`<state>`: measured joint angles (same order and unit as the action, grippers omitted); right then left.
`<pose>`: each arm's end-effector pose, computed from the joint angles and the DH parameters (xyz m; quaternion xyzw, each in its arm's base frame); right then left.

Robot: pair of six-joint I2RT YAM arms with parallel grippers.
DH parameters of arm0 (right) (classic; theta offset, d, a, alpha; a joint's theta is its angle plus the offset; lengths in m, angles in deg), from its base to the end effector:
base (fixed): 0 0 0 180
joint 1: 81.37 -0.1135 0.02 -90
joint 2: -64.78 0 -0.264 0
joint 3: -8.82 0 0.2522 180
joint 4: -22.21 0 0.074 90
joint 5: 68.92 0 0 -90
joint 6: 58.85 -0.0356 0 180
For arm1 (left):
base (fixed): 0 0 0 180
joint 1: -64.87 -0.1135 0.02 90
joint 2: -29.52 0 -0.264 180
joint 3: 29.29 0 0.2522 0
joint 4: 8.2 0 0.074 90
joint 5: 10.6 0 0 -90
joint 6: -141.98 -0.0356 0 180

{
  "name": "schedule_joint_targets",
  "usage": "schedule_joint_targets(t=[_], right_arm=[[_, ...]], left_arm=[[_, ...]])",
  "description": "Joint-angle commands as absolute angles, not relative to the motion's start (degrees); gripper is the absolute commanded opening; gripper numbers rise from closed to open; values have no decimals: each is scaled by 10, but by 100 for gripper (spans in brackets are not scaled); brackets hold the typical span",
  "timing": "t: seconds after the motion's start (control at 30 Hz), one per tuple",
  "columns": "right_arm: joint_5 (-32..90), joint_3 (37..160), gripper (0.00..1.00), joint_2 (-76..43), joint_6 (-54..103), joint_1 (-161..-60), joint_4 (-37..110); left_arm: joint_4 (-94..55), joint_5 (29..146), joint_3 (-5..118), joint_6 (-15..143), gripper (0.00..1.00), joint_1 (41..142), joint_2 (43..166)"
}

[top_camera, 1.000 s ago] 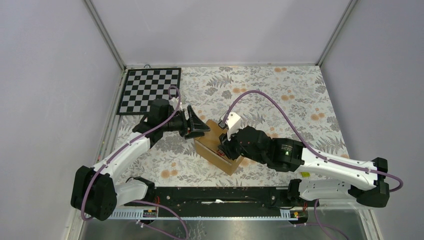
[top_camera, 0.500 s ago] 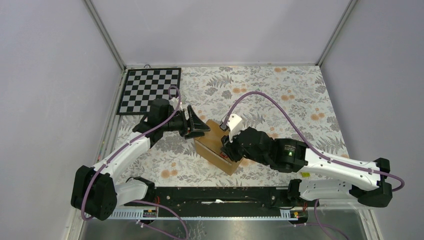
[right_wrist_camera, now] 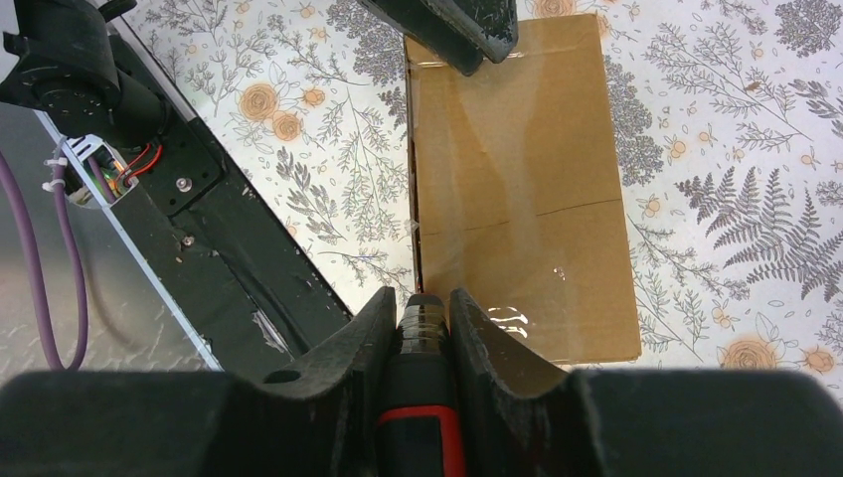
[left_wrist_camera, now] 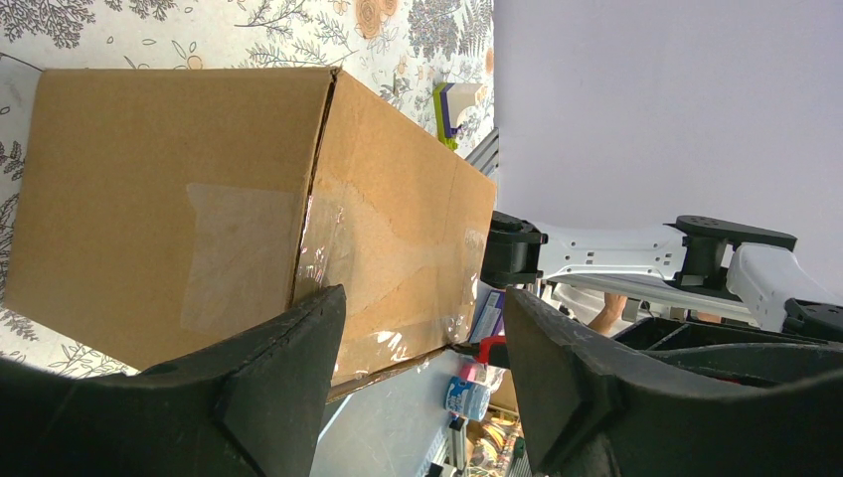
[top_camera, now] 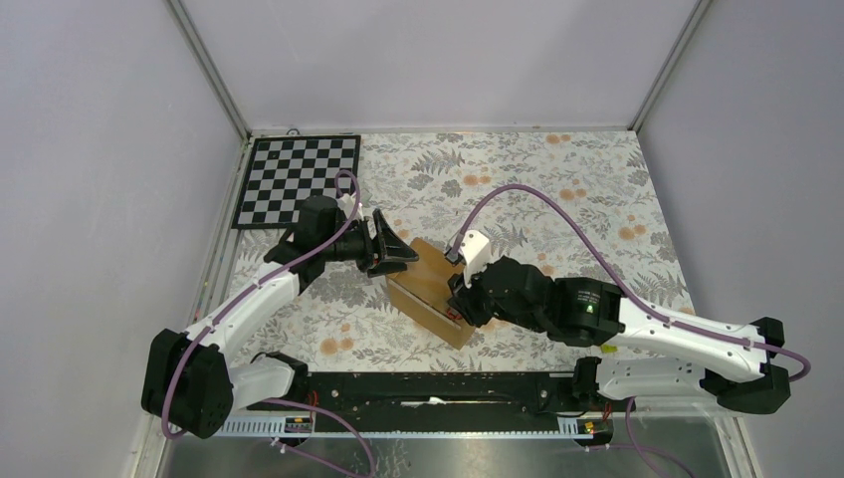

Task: Unpack the express box
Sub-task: Cut the express box at the center of the board.

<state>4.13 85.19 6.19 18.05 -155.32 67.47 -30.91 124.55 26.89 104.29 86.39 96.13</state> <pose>0.0704 0.2070 0.3660 -0.3622 0.7678 0.2621 0.4589 0.2198 -0.1138 0.2560 -0.0394 0.8314 -0.5340 0.1487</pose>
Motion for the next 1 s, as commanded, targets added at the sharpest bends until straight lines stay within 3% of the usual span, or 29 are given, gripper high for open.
schedule_joint_targets(t=[0.0,0.97], right_arm=[[29,874,0,76,176,-1562,717],[14,872,0,112,157,-1569,778]], left_arm=[[-338,1169,274,1009,68,858,980],[-350,1156,274,1003,68,859,986]])
